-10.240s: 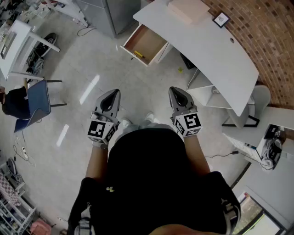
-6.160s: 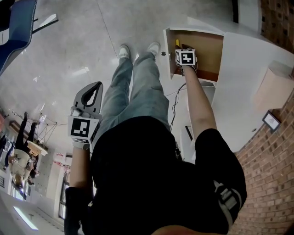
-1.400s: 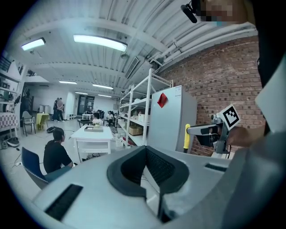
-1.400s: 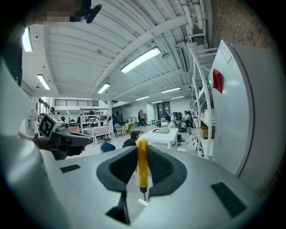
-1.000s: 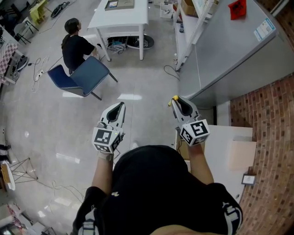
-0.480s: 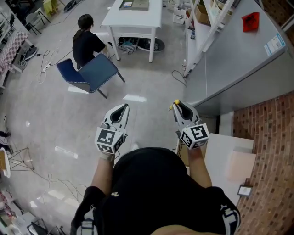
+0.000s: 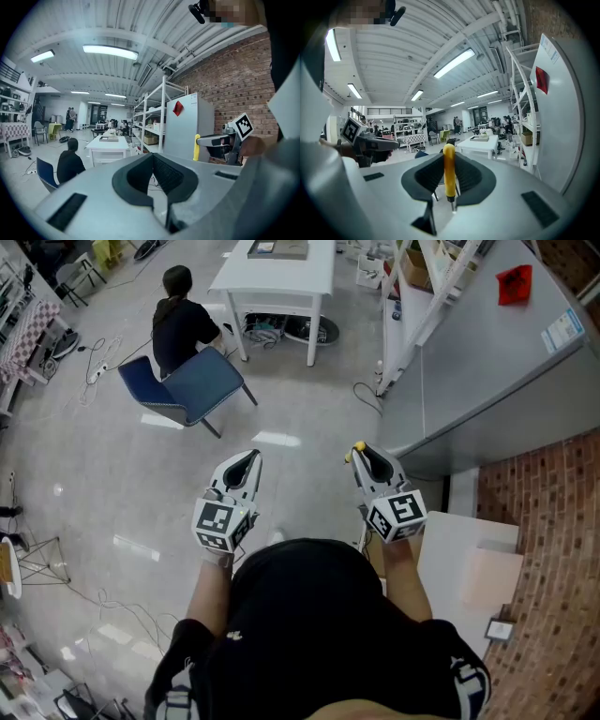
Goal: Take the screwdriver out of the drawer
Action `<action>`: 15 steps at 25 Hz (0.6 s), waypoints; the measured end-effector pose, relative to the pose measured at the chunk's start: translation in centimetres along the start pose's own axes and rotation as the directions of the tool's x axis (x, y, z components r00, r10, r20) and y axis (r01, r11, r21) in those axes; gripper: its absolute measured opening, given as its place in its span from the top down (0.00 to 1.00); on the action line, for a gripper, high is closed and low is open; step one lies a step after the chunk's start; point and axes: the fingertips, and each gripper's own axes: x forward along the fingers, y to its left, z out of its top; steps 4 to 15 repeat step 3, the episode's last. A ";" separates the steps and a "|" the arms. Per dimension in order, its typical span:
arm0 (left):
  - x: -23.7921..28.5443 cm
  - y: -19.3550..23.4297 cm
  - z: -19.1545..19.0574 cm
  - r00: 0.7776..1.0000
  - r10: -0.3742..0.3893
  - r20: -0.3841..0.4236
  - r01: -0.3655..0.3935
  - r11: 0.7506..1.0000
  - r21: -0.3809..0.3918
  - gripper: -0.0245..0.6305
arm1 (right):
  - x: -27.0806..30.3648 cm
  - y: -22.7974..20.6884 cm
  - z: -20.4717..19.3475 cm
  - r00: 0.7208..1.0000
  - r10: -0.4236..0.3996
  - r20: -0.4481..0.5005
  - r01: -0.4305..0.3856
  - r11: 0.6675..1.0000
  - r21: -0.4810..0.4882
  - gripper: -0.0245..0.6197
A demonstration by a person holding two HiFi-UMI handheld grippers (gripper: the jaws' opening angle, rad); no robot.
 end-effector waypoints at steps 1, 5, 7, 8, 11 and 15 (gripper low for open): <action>0.0 0.0 0.0 1.000 0.000 0.000 0.000 1.000 0.001 0.96 | 0.0 0.0 0.0 1.000 0.000 0.000 0.000 1.000 0.001 0.84; 0.0 -0.1 0.0 1.000 0.001 -0.001 -0.001 1.000 0.002 0.96 | -0.1 0.0 -0.1 1.000 0.001 0.001 -0.001 1.000 0.002 0.84; 0.0 -0.1 0.0 1.000 0.001 -0.001 -0.001 1.000 0.002 0.96 | -0.1 0.0 -0.1 1.000 0.001 0.001 -0.001 1.000 0.002 0.84; 0.0 -0.1 0.0 1.000 0.001 -0.001 -0.001 1.000 0.002 0.96 | -0.1 0.0 -0.1 1.000 0.001 0.001 -0.001 1.000 0.002 0.84; 0.0 -0.1 0.0 1.000 0.001 -0.001 -0.001 1.000 0.002 0.96 | -0.1 0.0 -0.1 1.000 0.001 0.001 -0.001 1.000 0.002 0.84; 0.0 -0.1 0.0 1.000 0.001 -0.001 -0.001 1.000 0.002 0.96 | -0.1 0.0 -0.1 1.000 0.001 0.001 -0.001 1.000 0.002 0.84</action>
